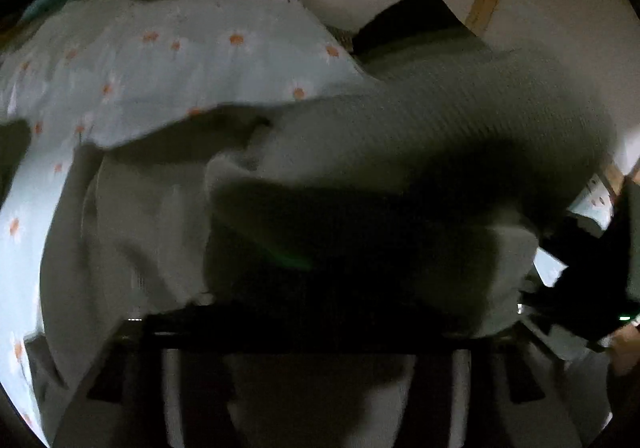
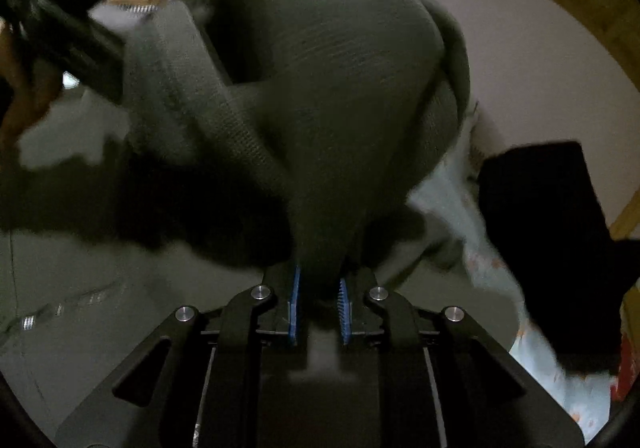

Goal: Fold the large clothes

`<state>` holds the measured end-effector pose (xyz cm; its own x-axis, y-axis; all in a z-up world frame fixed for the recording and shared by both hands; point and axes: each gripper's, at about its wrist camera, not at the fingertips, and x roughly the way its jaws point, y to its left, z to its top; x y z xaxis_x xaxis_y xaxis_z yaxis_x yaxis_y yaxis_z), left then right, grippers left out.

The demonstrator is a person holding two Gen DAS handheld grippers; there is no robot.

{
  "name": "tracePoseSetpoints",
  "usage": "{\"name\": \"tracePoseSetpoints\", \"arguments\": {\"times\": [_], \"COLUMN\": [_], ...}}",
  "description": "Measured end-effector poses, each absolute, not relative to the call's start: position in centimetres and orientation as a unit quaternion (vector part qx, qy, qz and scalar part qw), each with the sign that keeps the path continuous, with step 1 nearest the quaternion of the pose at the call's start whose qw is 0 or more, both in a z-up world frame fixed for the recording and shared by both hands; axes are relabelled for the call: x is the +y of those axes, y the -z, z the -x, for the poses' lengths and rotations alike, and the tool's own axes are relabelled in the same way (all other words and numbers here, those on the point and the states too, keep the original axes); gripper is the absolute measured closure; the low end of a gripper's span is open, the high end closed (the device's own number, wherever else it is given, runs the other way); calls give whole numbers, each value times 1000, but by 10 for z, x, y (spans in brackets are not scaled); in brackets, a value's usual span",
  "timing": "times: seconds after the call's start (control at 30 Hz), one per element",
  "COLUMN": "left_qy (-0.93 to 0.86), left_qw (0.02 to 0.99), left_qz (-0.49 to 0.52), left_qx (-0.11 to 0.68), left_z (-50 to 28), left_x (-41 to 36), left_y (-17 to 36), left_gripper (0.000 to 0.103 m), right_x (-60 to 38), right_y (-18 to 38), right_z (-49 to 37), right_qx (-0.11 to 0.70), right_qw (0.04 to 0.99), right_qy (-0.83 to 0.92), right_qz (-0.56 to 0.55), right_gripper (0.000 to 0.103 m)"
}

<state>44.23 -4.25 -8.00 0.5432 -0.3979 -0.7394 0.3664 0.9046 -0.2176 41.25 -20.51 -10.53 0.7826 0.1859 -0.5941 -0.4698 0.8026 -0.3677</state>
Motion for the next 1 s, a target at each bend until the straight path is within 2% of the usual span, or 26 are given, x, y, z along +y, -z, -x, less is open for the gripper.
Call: {"name": "tracePoseSetpoints", "arguments": {"times": [0.03,0.07,0.1,0.13,0.17,0.27,0.33,0.4,0.47,0.57,0.7,0.73,0.77,0.8,0.83,0.87,0.9,0.93,0.97,1.0], "left_qy": [221,222,222,225,226,240,243,235,225,217,186,170,166,166,166,170,177,182,191,199], "left_qw": [878,879,881,881,883,885,897,914,927,916,884,869,853,838,822,817,817,817,817,817], "left_qz": [7,0,-5,-15,-24,-31,-23,2,55,66,-8,-24,-26,-22,-11,2,11,11,9,14], "left_qx": [425,421,418,417,411,398,369,332,294,330,428,463,495,519,544,551,549,547,544,541], "left_z": [-433,-425,-418,-411,-404,-389,-381,-378,-385,-429,-509,-529,-543,-549,-557,-559,-558,-557,-555,-556], "left_x": [-39,-36,-31,-26,-19,2,18,29,41,15,-47,-58,-65,-67,-67,-66,-66,-66,-67,-65], "left_y": [77,73,69,63,54,27,-2,-31,-55,-47,17,42,62,75,90,97,101,101,100,99], "left_gripper": [42,40,32,31,31,28,18,9,7,6,7,16,29,56,70,72,73,80,87,97], "right_x": [-204,-204,-204,-203,-203,-209,-211,-226,-252,-291,-314,-317,-318,-320,-316,-308,-302,-293,-286,-284], "right_y": [109,111,112,113,113,103,94,78,63,58,82,94,101,112,119,122,123,123,121,121], "right_z": [-406,-400,-394,-387,-376,-347,-333,-326,-335,-383,-451,-468,-477,-492,-501,-506,-510,-512,-514,-515], "right_qx": [283,287,293,299,295,298,297,295,288,298,349,368,378,397,411,416,420,423,420,416], "right_qw": [907,906,904,903,905,903,903,908,912,915,896,881,870,856,850,851,850,851,856,858], "right_qy": [-179,-180,-187,-192,-194,-234,-251,-275,-294,-229,-136,-131,-129,-125,-126,-136,-147,-160,-168,-172], "right_qz": [256,253,248,242,237,205,179,112,10,-143,-238,-269,-289,-306,-303,-290,-281,-267,-251,-246], "right_gripper": [82,74,65,32,11,9,8,7,4,4,4,11,30,40,56,68,70,71,85,86]}}
